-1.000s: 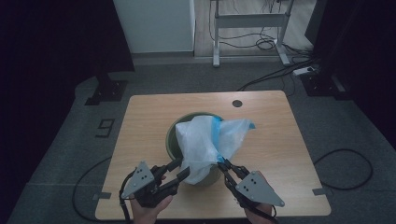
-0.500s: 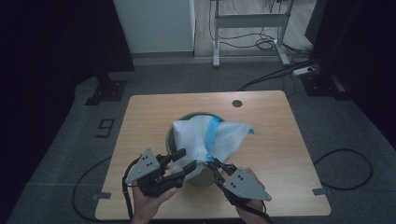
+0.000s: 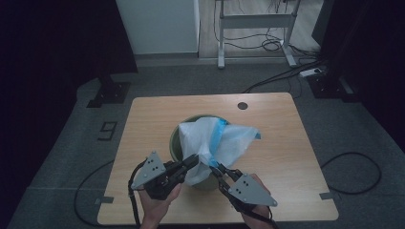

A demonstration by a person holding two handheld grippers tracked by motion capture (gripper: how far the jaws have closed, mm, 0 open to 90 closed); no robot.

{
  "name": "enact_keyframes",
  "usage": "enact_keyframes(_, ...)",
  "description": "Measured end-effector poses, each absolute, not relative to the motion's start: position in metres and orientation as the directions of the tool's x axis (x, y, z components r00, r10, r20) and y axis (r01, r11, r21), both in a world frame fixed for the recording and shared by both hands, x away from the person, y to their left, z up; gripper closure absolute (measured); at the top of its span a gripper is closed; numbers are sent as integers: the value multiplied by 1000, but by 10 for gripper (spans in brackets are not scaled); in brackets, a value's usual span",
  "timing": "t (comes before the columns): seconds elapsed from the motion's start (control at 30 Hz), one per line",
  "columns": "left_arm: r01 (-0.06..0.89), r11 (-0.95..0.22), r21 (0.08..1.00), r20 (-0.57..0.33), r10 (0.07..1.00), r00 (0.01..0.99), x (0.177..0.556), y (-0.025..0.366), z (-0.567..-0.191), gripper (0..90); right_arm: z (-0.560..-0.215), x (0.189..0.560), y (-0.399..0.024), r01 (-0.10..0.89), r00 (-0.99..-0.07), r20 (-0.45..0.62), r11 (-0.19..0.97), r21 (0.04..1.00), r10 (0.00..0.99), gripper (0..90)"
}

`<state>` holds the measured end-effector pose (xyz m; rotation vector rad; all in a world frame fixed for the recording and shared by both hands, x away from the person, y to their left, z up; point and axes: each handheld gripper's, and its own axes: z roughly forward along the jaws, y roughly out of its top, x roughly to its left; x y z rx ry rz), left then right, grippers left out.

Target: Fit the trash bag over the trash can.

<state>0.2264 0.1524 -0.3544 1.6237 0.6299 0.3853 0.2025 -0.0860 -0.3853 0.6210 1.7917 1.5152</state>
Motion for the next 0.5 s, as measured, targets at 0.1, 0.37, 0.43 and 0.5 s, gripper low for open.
enact_keyframes(0.1, 194, -17, 981, -148, 582, 800, 228, 158, -356, 897, -386, 202, -88, -73, -642, -195, 195, 978, 741, 832)
enact_keyframes(0.37, 242, 64, 968, -237, 542, 806, 232, 174, -365, 897, -387, 200, -94, -72, -655, -167, 160, 985, 737, 882)
enact_keyframes(0.43, 244, 69, 967, -242, 542, 805, 232, 177, -365, 897, -387, 200, -95, -70, -659, -162, 154, 986, 735, 847)
enact_keyframes(0.5, 246, 72, 967, -245, 541, 805, 232, 178, -366, 897, -386, 200, -95, -67, -665, -155, 148, 987, 731, 824)
